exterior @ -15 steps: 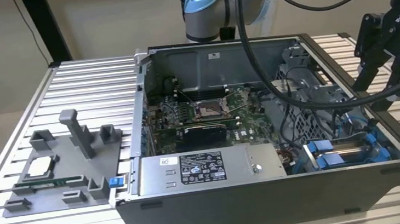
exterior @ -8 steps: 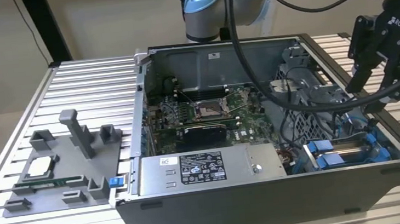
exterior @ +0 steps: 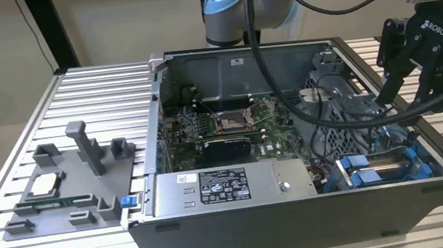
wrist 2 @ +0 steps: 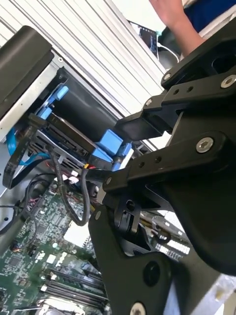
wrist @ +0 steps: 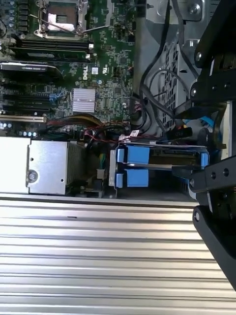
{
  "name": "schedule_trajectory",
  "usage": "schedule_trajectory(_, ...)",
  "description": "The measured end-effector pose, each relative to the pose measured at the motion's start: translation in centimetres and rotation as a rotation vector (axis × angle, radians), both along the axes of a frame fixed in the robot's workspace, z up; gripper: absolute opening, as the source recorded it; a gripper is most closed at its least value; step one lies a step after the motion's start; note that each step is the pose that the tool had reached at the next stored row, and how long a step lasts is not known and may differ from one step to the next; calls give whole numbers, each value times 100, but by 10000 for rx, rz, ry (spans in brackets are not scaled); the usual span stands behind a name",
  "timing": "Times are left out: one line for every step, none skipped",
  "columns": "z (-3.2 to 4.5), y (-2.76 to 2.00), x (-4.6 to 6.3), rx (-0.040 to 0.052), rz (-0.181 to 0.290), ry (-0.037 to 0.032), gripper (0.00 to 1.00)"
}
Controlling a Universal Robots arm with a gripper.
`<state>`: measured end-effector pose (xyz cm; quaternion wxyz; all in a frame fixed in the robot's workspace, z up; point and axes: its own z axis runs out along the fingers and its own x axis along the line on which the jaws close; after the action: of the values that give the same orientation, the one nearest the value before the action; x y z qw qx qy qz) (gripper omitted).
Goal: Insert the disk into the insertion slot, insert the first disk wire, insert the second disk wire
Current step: 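Insert the first disk wire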
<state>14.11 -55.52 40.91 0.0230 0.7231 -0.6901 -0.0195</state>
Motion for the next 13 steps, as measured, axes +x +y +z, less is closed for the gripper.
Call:
schedule_trajectory(-2,0,-1,-1,157,-6,100)
schedule_trajectory(-6,0,-1,-1,309,-17,100)
schedule_trajectory(-11,0,-2,-2,443,-31,100)
schedule_trajectory(-20,0,-5,-2,554,-55,100)
schedule_trajectory(-30,0,-7,-2,645,-81,100)
schedule_trajectory(-40,0,-11,-3,719,-108,100)
schedule_trajectory(-52,0,-18,-4,770,-143,100)
schedule_trajectory(-64,0,-27,-6,805,-184,100)
schedule_trajectory(-72,1,-39,-10,827,-230,100)
schedule_trajectory(-79,1,-57,-16,839,-264,100)
schedule_trajectory(-84,1,-77,-28,844,-294,100)
schedule_trajectory(-89,1,-97,-41,850,-332,100)
schedule_trajectory(-95,2,-113,-51,857,-390,100)
